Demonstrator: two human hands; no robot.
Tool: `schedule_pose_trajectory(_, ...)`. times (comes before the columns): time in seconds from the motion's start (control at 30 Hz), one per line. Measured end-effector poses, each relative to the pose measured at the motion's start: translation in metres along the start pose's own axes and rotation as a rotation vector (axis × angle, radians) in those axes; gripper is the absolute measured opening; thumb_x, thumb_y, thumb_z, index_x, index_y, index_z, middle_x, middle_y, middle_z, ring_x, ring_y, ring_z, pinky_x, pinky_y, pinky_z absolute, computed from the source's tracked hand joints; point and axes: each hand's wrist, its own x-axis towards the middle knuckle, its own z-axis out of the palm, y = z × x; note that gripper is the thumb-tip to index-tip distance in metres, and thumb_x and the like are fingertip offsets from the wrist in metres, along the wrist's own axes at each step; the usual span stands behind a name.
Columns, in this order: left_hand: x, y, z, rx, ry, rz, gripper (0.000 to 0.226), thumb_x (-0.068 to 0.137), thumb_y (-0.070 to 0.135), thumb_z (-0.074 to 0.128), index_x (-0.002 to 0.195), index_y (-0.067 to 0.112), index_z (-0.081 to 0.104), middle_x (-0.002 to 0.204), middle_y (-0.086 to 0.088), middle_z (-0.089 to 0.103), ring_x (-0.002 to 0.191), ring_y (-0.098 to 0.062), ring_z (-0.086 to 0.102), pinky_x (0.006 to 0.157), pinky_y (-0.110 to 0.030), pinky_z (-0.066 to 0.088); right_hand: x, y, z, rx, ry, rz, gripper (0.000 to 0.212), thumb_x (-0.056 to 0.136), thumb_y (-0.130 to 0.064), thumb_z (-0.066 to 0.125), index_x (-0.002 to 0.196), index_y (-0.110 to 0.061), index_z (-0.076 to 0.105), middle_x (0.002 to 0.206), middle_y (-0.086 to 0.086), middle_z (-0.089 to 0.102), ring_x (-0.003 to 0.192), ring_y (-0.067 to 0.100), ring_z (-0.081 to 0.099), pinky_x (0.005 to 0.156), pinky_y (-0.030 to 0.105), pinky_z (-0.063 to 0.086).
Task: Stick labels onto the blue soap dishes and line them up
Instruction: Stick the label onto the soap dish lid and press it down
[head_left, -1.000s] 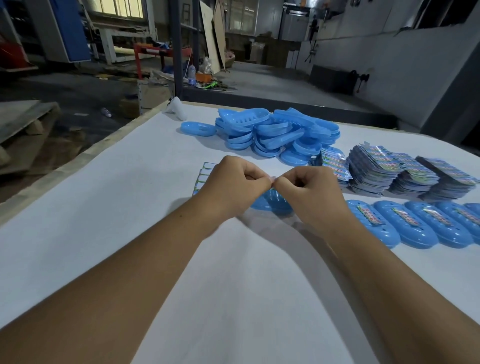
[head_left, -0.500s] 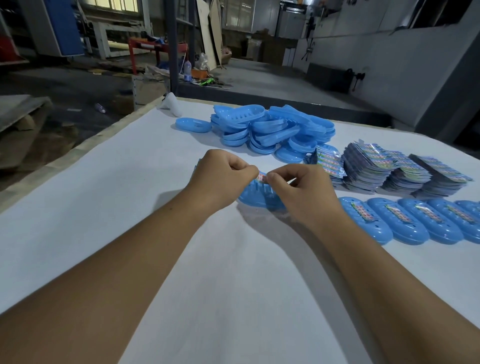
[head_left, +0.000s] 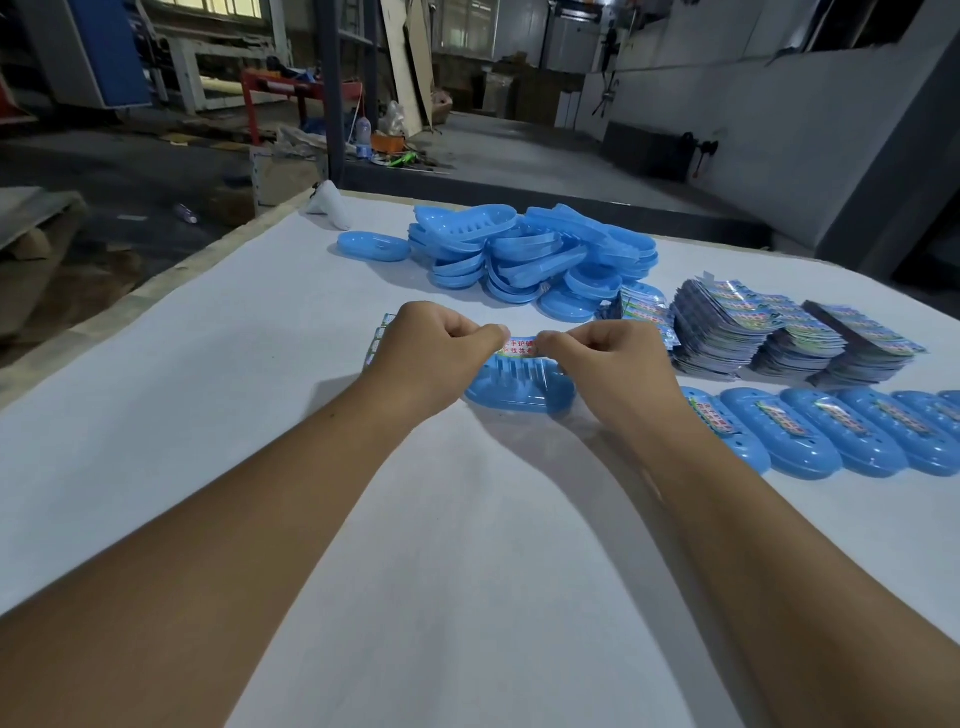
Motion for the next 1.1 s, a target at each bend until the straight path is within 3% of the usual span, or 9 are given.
schedule_pose_trajectory(0.17,0.002,-0.005,0.009,0.191,0.063,0.092,0.033,0.079,0.049,0.077,0.062,0.021,0.07,0.061,0.022,0.066,0.058,-0.003,0.063,0.059,-0.024,0.051,0.001,0.005,0.003,-0.102,-0.017,0.012,0.038,0.079,-0.041,0.08,0.057,-0.014,0.065,0.05,-0.007,0.058,0.047,0.008,0.048,0.054,0.026,0.042)
schedule_pose_trajectory(0.3,0.004,-0.009,0.014,0.26,0.066,0.114,0.034,0.077,0.049,0.077,0.06,0.02,0.07,0.057,0.023,0.064,0.059,0.0,0.061,0.053,-0.022,0.04,0.001,0.006,0.004,-0.163,-0.019,0.032,0.041,0.077,-0.045,0.08,0.054,-0.017,0.062,0.052,-0.009,0.061,0.05,0.009,0.051,0.057,0.029,0.043)
schedule_pose_trajectory(0.67,0.007,-0.008,0.016,0.298,0.076,0.079,0.036,0.074,0.049,0.078,0.059,0.018,0.069,0.053,0.01,0.064,0.058,-0.008,0.061,0.053,-0.023,0.037,0.006,0.009,0.008,-0.231,-0.018,0.051,0.039,0.074,-0.047,0.081,0.053,-0.019,0.063,0.048,-0.019,0.058,0.051,0.006,0.052,0.053,0.026,0.036)
schedule_pose_trajectory(1.1,0.007,-0.006,0.016,0.389,0.116,0.091,0.029,0.074,0.046,0.077,0.061,0.021,0.071,0.051,0.015,0.062,0.057,-0.001,0.056,0.049,-0.02,0.03,0.008,0.01,0.012,-0.309,0.004,0.028,0.038,0.071,-0.048,0.08,0.054,-0.018,0.065,0.06,-0.012,0.067,0.062,0.009,0.06,0.055,0.028,0.042)
